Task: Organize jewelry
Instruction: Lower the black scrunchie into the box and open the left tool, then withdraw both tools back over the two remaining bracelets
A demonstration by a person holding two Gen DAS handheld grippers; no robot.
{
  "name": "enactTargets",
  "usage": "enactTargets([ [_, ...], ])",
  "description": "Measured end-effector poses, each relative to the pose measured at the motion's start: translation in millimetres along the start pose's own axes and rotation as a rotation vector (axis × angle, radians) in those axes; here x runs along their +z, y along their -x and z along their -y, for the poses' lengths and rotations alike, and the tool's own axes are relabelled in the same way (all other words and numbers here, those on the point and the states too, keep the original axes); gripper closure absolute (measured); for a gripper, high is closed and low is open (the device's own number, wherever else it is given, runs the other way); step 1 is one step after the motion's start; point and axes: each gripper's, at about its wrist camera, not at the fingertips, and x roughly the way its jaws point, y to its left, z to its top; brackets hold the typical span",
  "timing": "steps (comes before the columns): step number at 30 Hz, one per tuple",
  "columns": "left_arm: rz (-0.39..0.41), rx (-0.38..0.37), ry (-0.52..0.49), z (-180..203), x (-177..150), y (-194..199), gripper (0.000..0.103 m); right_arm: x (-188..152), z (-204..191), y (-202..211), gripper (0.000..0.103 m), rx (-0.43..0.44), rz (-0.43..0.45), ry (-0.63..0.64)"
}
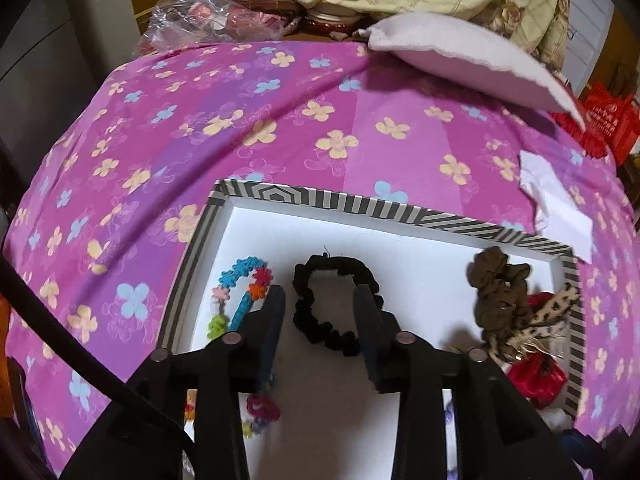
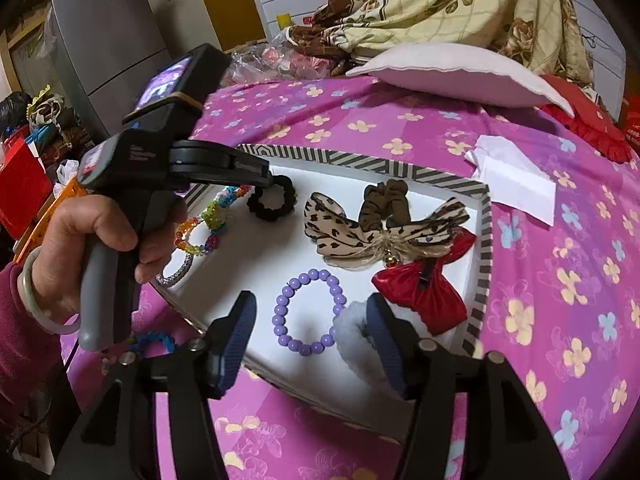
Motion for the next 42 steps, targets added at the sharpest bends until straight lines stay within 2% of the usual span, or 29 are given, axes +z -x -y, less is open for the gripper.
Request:
enactTargets([
  [11, 0.102, -0.024, 0.005, -23, -41, 81, 0.045, -22, -24, 34, 0.038, -0.003, 0.027, 0.002],
  [18, 0.159, 0.016, -0.022, -44, -94, 126, 0.045, -42, -51, 44, 0.036, -0.002, 0.021, 0.031],
  [30, 0.189, 0.081, 0.006, -83, -168, 162, 0.045, -71, -94, 43, 0.036, 0.008, -0.017, 0.079],
  [42, 0.175, 0.098, 0.055, -107, -207, 165, 0.045, -85, -117, 36, 0.036, 0.011, -0.050, 0.118],
])
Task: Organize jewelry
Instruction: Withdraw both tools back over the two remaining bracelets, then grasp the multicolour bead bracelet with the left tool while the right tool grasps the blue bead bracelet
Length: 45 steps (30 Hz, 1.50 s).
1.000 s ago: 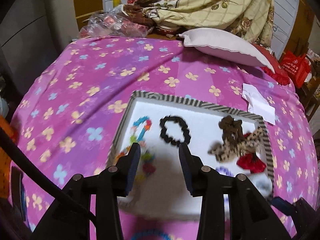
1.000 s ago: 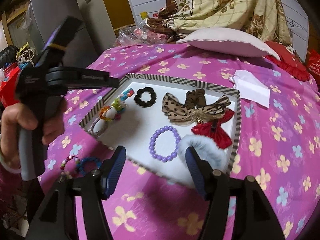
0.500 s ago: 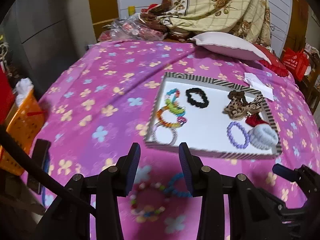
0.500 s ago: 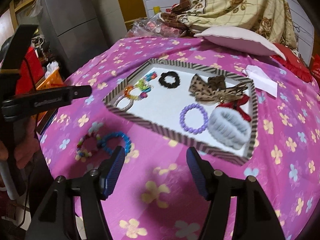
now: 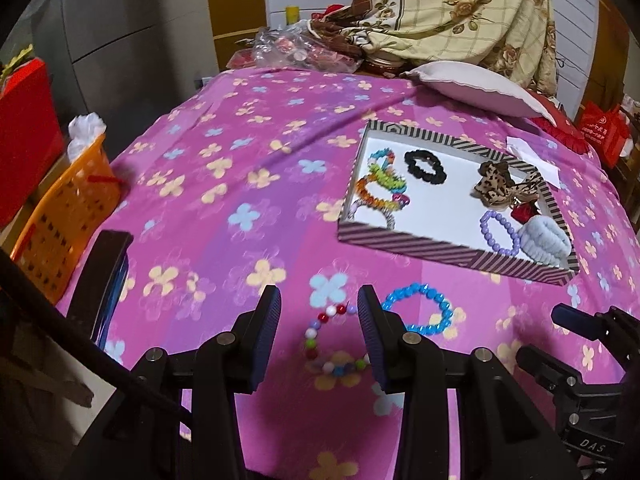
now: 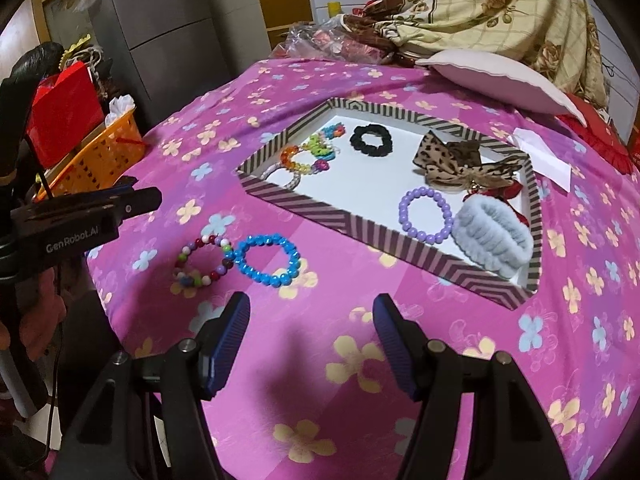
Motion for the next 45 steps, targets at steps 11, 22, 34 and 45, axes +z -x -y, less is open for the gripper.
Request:
enactTargets([
  [11, -0.034, -0.032, 0.034, -11, -14, -4, 0.045, -2, -11, -13, 0.036, -0.008, -0.023, 0.033],
  [22, -0.143, -0.127, 0.167, -48, -32, -31, 0.045, 11, -10, -48, 0.036, -0.022, -0.054, 0.049],
  [34, -0.219, -0.112, 0.190, -45, -39, -64, 0.045, 27, -17, -99, 0.049, -0.062, -0.100, 0.122],
  [45, -0.218, -0.085, 0.176, -38, -35, -74, 0.044, 31, -21, -110, 0.056, -0.082, -0.086, 0.175],
])
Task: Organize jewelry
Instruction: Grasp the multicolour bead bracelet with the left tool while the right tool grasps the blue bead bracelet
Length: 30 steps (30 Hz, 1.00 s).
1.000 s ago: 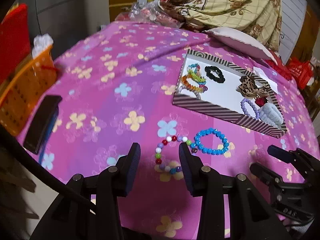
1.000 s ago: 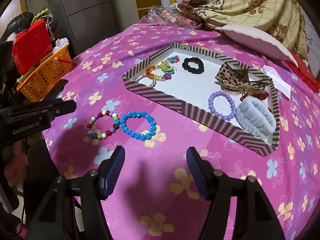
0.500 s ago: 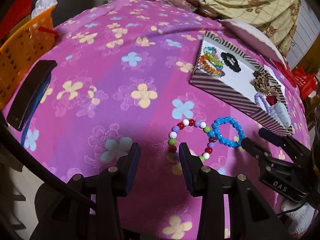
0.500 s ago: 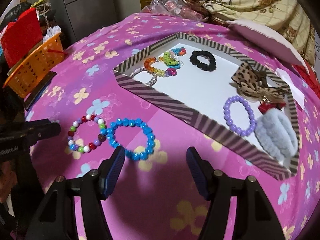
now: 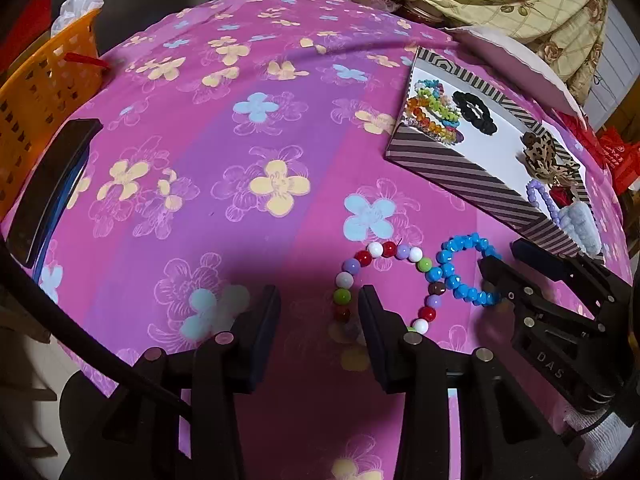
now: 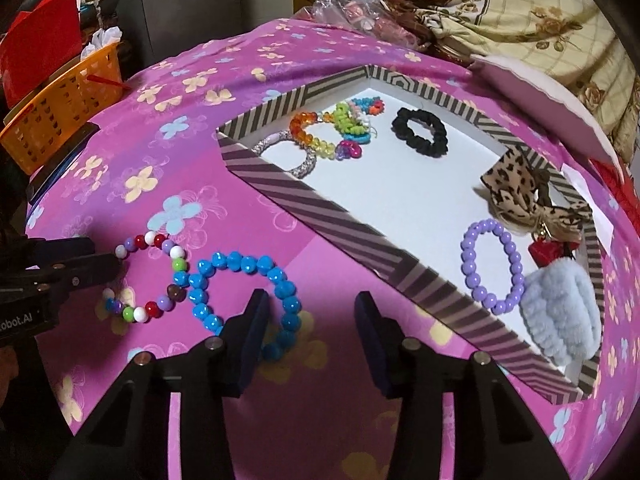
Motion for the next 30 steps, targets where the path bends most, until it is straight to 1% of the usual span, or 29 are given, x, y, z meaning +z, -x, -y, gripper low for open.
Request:
enactTargets([
  [5, -0.001, 0.008, -0.005, 1, 1, -1, 0.043, 0, 0, -1, 0.056, 0.008, 0.002, 0.005],
  [10, -0.011, -0.018, 0.022, -6, 1, 2, 0.043, 0, -2, 0, 0.056, 0.028, 0.005, 0.018],
  [12, -0.010, -0.012, 0.009, -5, 0, 2, 0.042, -1, -6, 0, 0.056, 0.020, 0.012, 0.037],
  [14, -0.010, -0.004, -0.003, -2, -1, 1, 0.041, 0, -5, -1, 0.056, 0.027, 0.009, 0.028],
  [16, -0.008, -0.005, -0.007, 1, -1, 0, 0.040, 0, -5, 0, 0.060, 0.031, 0.009, 0.040],
  [18, -0.003, 0.010, -0.025, 6, 0, -1, 0.040, -1, -5, 2, 0.081, 0.034, 0.010, 0.052],
  [20, 0.008, 0.035, -0.045, 10, 1, -2, 0.048, -1, -4, 3, 0.090, 0.032, 0.003, 0.059],
  [21, 0.014, 0.043, -0.049, 12, 1, -3, 0.062, -2, -4, 3, 0.094, 0.034, 0.002, 0.060],
  [22, 0.016, 0.039, -0.052, 12, 2, -3, 0.070, -2, -4, 4, 0.094, 0.037, 0.000, 0.059],
  [24, 0.009, 0.020, -0.055, 12, 3, -4, 0.075, -4, -4, 6, 0.094, 0.045, 0.002, 0.057],
  [26, 0.004, 0.014, -0.062, 13, 3, -4, 0.075, -5, -6, 9, 0.094, 0.047, 0.008, 0.060],
  [30, 0.015, 0.026, -0.080, 15, 1, 0, 0.075, -4, -9, 18, 0.094, 0.040, 0.025, 0.076],
])
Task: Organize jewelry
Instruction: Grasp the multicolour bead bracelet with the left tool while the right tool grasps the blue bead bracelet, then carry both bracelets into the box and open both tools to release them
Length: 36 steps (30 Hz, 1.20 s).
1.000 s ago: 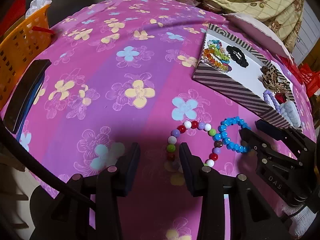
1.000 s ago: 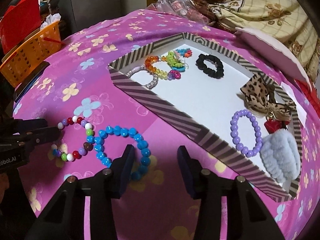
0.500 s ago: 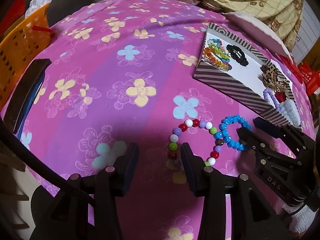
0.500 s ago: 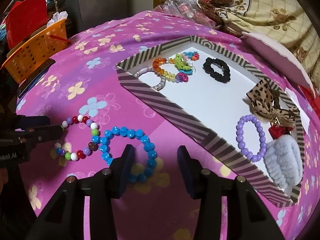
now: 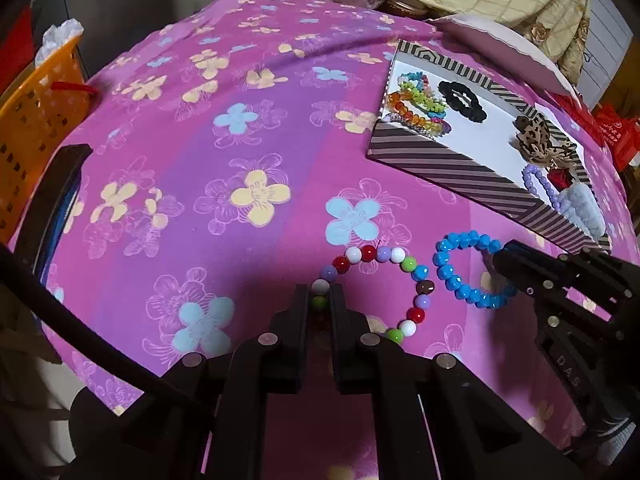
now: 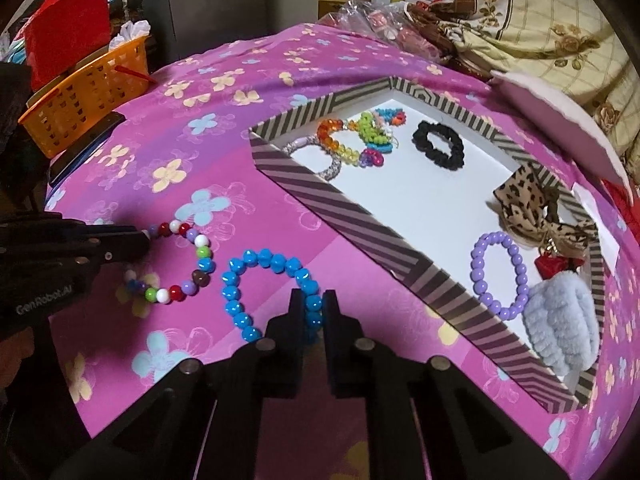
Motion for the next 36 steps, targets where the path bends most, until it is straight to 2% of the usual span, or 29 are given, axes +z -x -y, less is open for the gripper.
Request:
enactTargets([
  [17, 0.108, 0.014, -0.046, 8, 14, 50, 0.075, 23, 1, 72, 0.094, -0.042, 0.106, 0.045],
  [26, 0.159, -0.002, -0.058, 13, 37, 79, 0.075, 33, 33, 108, 0.094, -0.092, 0.142, 0.002],
  [36, 0.185, -0.027, -0.078, 36, 70, 88, 0.075, 51, 72, 103, 0.094, -0.124, 0.122, -0.049],
])
